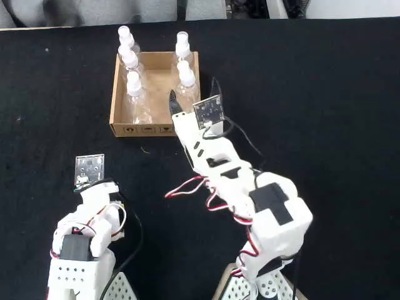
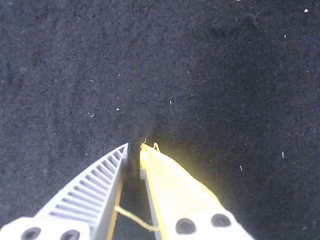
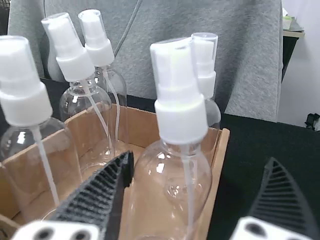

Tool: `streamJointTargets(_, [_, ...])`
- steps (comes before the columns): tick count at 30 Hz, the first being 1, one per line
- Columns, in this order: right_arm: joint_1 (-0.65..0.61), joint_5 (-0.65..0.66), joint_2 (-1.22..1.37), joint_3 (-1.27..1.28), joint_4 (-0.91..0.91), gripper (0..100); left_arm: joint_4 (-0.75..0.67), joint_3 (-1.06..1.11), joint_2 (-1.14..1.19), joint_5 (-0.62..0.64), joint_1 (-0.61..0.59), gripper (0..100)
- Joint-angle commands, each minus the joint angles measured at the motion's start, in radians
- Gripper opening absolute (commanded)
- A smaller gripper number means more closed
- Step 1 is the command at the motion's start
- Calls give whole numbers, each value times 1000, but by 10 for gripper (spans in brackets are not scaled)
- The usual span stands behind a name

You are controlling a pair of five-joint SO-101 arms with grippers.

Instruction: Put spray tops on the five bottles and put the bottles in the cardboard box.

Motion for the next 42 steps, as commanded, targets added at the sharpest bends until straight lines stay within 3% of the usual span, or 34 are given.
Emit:
streamJointTargets(1, [23, -3, -114, 24, -8, 347, 6, 24, -8, -9, -8, 33])
streamJointTargets(36, [23, -5, -762, 291, 508, 345, 6, 24, -8, -9, -8, 33])
streamJointTargets(42, [28, -43, -889, 318, 577, 201, 6, 24, -8, -9, -8, 33])
